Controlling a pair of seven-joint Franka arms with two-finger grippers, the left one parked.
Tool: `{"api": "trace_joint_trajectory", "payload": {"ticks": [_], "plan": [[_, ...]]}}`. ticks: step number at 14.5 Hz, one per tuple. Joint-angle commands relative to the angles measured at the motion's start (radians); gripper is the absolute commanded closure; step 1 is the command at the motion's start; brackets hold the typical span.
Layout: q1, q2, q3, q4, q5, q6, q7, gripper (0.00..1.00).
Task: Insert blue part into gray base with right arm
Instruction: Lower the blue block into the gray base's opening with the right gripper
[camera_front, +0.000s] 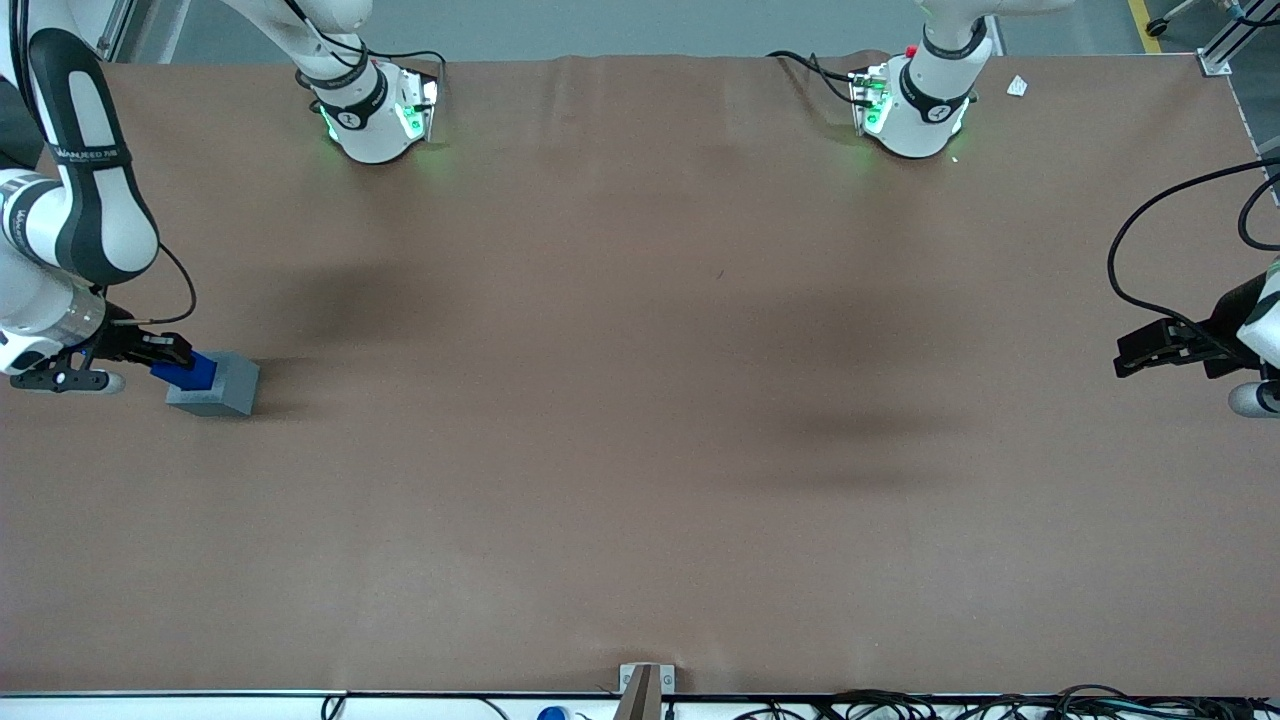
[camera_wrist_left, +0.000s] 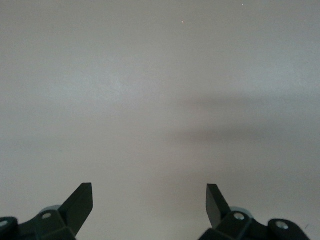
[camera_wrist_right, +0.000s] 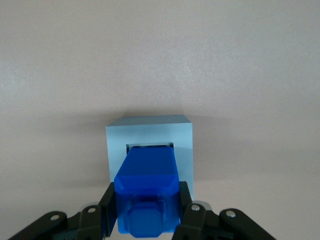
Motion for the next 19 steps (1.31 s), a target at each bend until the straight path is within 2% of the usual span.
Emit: {"api": "trace_joint_trajectory", "payload": {"ticks": [1,8,10,12,14,15,17,18,19], "plan": [[-0.024,-0.006,0.018,-0.022,0.002,0.024,-0.013,0.79],[-0.024,0.003,0.018,-0.024,0.003,0.024,-0.013,0.79],[-0.024,0.004,0.018,-0.022,0.003,0.024,-0.011,0.75],[-0.024,0.003,0.020,-0.021,0.003,0.024,-0.011,0.59],[-0.021,0.001,0.020,-0.013,0.003,0.021,-0.011,0.29],[-0.021,0.001,0.020,-0.007,0.003,0.019,-0.009,0.18],[-0.012,-0.003,0.020,0.008,0.003,0.012,-0.008,0.08],[-0.007,-0.009,0.021,0.013,0.003,0.010,-0.008,0.00],[0.001,-0.022,0.024,0.018,0.003,0.008,-0.005,0.00]]}}
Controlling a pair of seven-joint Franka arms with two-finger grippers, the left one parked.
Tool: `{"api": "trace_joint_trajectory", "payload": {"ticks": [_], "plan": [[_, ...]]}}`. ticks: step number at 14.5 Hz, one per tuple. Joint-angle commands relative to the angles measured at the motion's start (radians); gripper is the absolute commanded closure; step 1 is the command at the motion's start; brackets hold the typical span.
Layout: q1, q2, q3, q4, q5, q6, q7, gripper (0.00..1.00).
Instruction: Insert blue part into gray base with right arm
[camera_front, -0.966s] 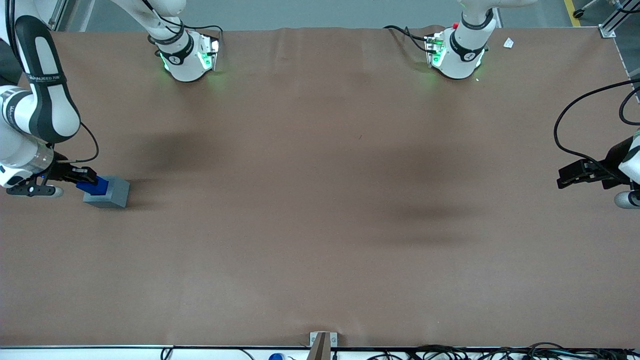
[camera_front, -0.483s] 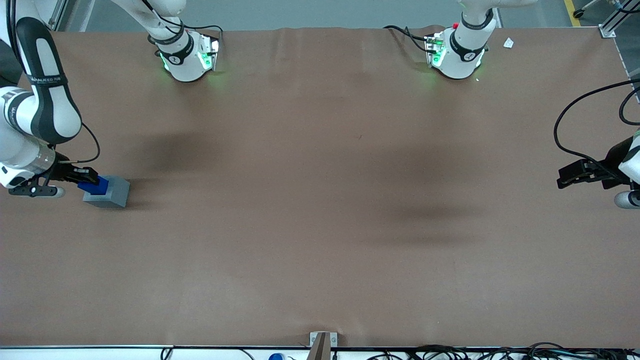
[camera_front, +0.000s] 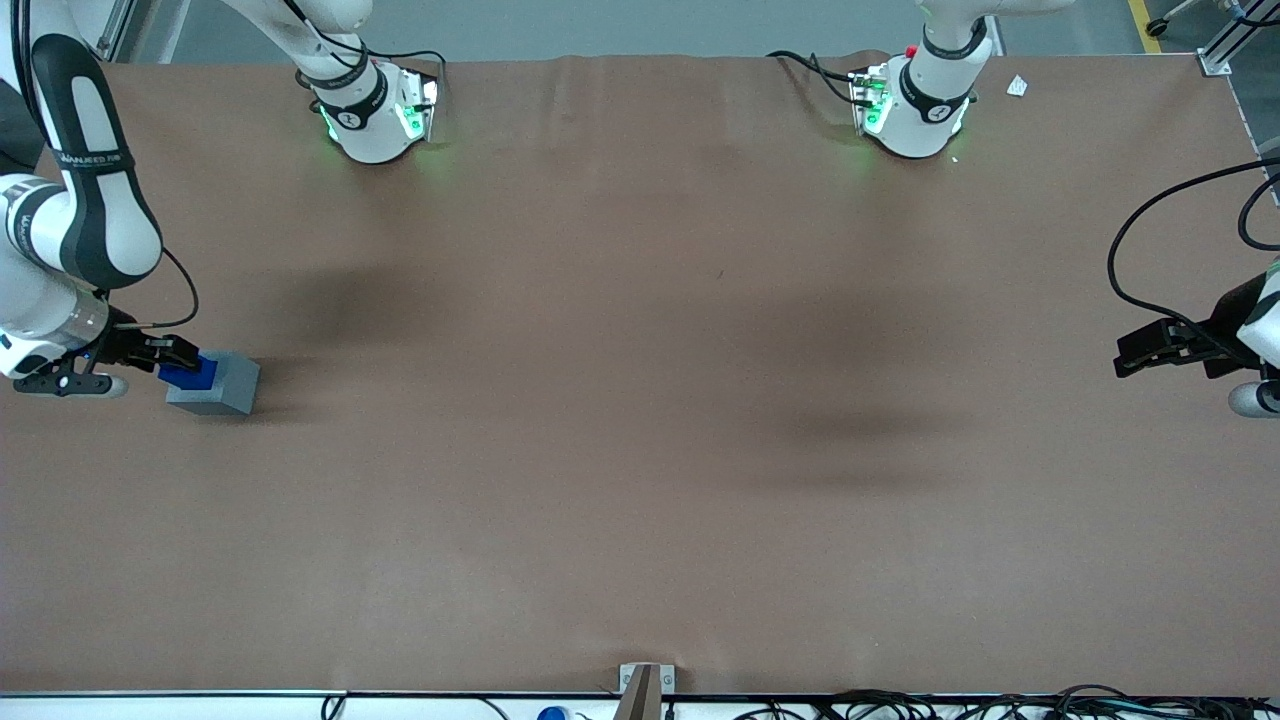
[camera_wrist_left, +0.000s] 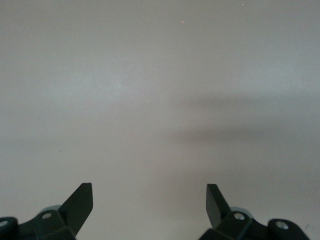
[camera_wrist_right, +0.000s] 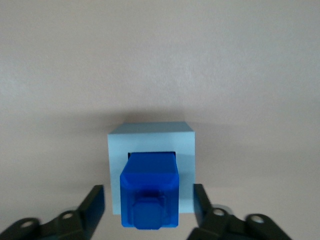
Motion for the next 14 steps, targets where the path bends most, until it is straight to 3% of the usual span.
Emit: {"api": "trace_joint_trajectory", "payload": {"ticks": [1,6,14], "plan": [[0.014,-0.047,0.015,0.003,0.003,-0.012,-0.002,0.00],[0.077,-0.150,0.016,0.003,0.005,-0.072,0.017,0.00],[0.247,-0.299,0.015,0.009,0.003,-0.228,0.273,0.00]]}}
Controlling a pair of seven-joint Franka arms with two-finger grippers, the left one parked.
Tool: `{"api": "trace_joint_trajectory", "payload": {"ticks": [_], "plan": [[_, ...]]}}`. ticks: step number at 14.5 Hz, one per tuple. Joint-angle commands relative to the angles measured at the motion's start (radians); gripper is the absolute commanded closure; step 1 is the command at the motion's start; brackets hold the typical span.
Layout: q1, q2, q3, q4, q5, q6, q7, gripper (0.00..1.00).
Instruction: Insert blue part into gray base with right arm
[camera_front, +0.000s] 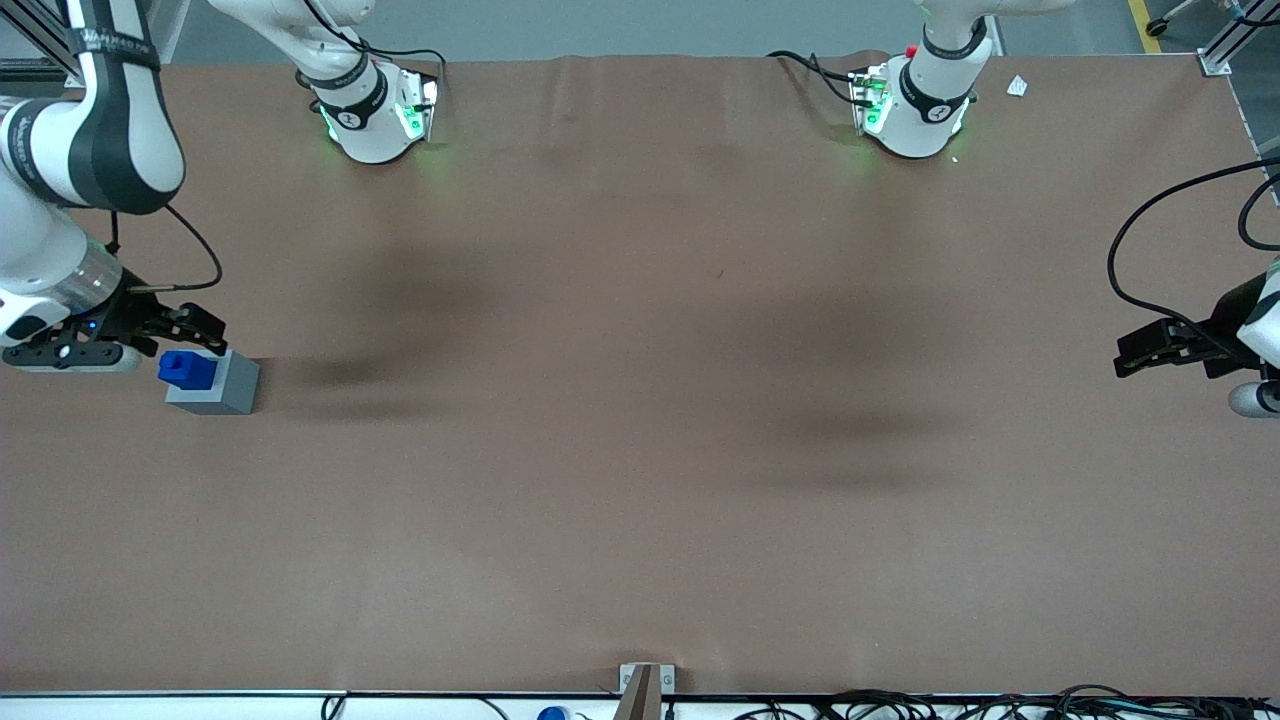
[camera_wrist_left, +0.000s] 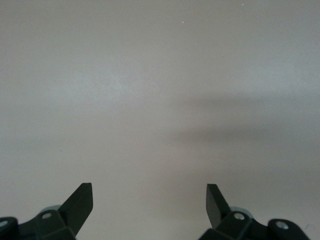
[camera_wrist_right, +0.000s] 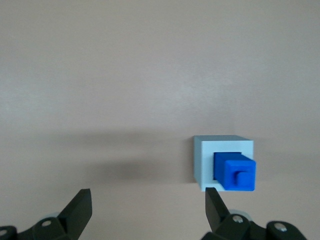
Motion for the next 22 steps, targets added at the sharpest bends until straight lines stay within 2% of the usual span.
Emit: {"api": "trace_joint_trajectory", "payload": {"ticks": [1,6,13,15,22], "plan": [[0.041,-0.053,-0.006,-0.007,0.002,-0.041,0.059,0.00],[0.087,-0.069,-0.005,0.182,-0.001,-0.274,0.071,0.00],[0.090,-0.070,-0.003,0.415,-0.001,-0.541,0.082,0.00],[0.090,-0.073,-0.003,0.453,-0.001,-0.584,0.083,0.00],[0.087,-0.090,-0.008,0.489,-0.011,-0.573,0.089,0.00]]}}
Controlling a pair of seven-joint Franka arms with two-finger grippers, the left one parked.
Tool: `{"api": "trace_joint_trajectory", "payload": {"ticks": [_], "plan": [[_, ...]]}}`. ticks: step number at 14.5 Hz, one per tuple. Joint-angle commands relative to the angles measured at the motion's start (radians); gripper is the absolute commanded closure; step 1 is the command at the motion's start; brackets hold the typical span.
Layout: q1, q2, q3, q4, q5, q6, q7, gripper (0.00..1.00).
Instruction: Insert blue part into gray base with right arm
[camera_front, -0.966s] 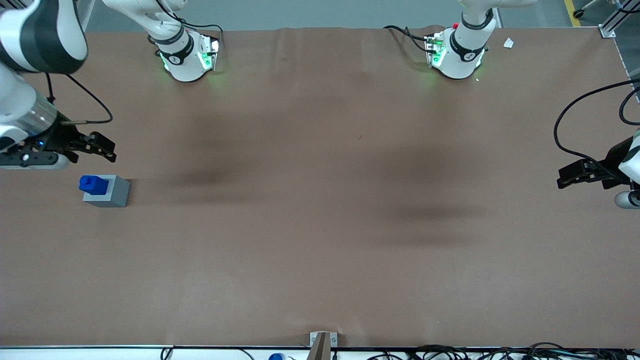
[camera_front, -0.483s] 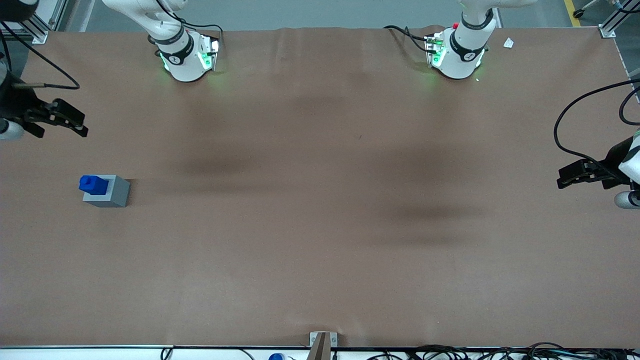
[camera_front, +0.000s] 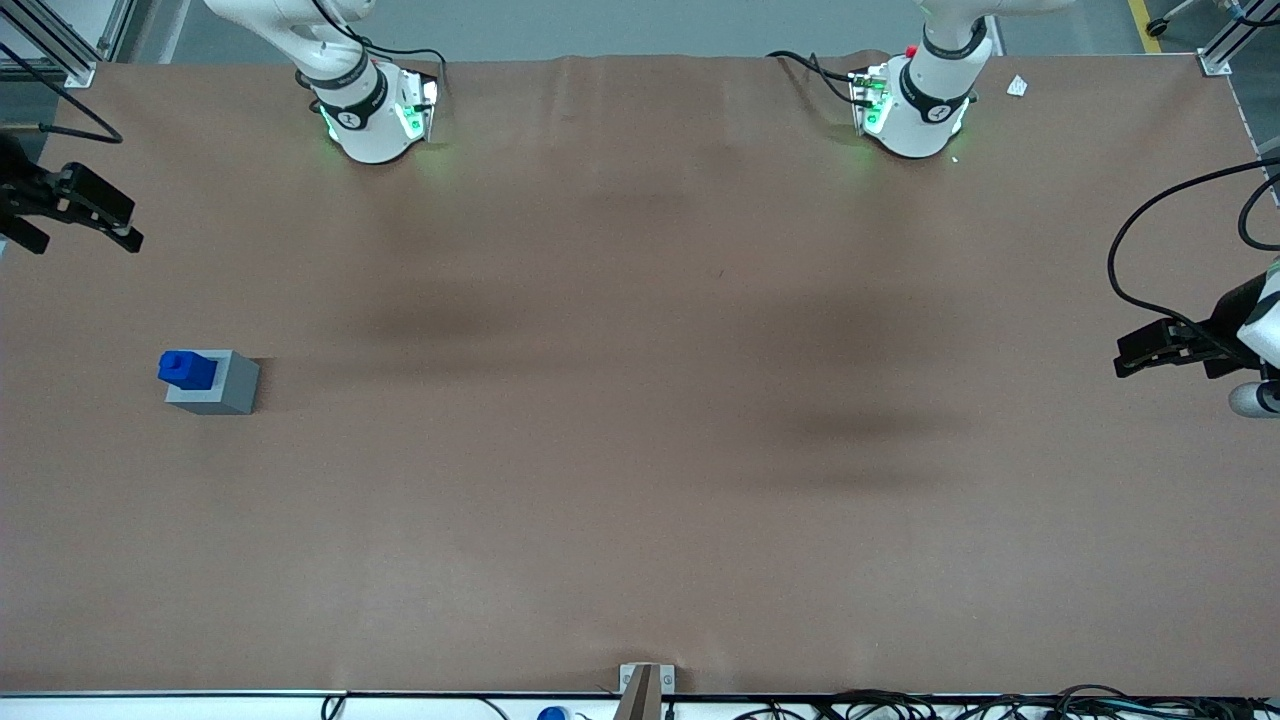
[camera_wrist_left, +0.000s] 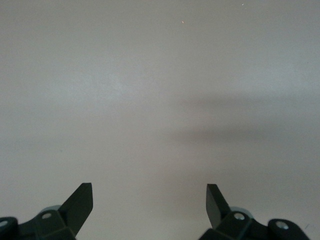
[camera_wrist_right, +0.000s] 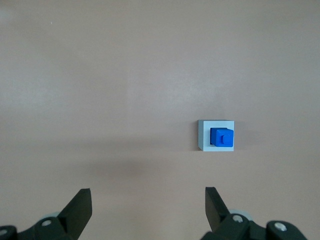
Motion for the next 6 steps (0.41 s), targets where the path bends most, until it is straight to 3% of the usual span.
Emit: {"api": "trace_joint_trajectory", "payload": {"ticks": [1,6], "plan": [[0.007,-0.009,-0.006,0.013,-0.010,-0.009,0.024,0.00],[0.011,-0.009,-0.001,0.022,-0.010,-0.032,0.070,0.00]]}}
